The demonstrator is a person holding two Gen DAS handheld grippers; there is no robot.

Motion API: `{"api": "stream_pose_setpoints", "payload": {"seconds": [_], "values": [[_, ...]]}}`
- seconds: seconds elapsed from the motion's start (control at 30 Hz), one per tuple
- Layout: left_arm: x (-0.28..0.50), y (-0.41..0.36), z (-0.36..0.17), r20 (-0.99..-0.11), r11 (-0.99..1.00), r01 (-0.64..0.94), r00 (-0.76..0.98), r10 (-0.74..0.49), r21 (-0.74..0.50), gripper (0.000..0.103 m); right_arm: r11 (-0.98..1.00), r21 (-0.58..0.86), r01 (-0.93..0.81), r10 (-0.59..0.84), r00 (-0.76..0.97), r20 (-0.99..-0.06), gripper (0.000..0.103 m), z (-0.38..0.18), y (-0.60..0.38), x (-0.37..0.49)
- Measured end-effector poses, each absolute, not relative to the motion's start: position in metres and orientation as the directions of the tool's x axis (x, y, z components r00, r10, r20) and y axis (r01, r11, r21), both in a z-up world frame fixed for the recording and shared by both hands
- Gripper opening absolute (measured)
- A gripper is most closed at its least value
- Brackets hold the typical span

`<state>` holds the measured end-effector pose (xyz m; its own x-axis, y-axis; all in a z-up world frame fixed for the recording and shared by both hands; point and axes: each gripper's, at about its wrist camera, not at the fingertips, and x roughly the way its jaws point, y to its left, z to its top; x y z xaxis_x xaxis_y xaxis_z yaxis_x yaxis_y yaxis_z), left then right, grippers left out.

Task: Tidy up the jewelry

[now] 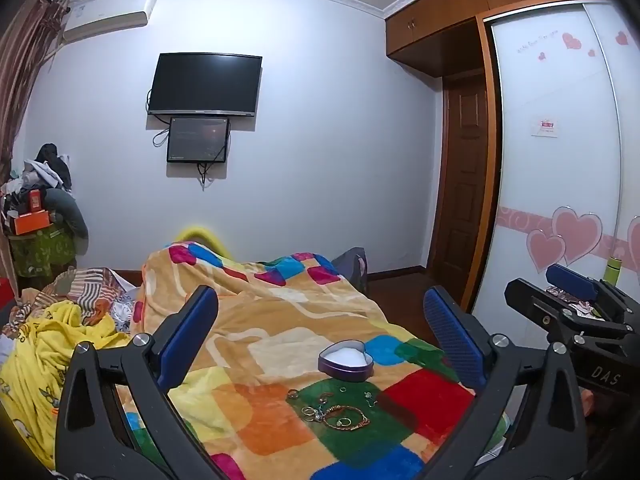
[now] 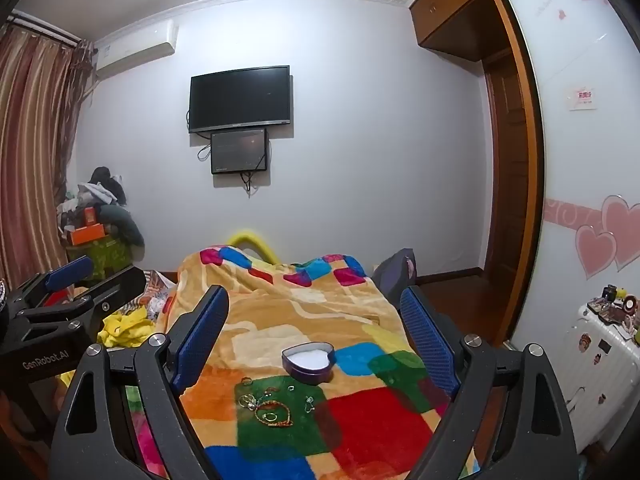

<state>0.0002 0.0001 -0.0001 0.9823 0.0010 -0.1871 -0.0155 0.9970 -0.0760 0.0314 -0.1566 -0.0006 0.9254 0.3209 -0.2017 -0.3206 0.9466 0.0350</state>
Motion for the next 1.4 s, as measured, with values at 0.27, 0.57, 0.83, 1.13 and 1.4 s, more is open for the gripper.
{"api": "stream_pose_setpoints", "payload": {"seconds": [0.27,0.57,0.83,1.13,1.4], "values": [[0.001,-0.003,0.000,-0.195,0.997,-0.029,0.981,0.015,-0.071,0.103,0.947,0.037,-0.319,0.319,0.922,-0.217,0.086,0.000,-0.156,0.033],[0.007,-0.003,-0.015,-0.210,0.997,-0.013,0.978,-0.004,-0.080,0.103,0.947,0.038,-0.320,0.321,0.921,-0.223,0.086,-0.001,-0.156,0.034],[0.008,-0.003,-0.018,-0.211,0.997,-0.016,0.978,-0.001,-0.076,0.103,0.946,0.036,-0.322,0.321,0.920,-0.223,0.086,-0.003,-0.155,0.034],[0.009,-0.003,-0.017,-0.214,0.997,-0.016,0.977,-0.001,-0.077,0.103,0.946,0.038,-0.322,0.322,0.919,-0.226,0.086,-0.002,-0.155,0.035],[0.010,-0.004,-0.017,-0.216,0.997,-0.014,0.976,-0.003,-0.079,0.103,0.946,0.039,-0.322,0.323,0.919,-0.228,0.086,-0.002,-0.154,0.036]]}}
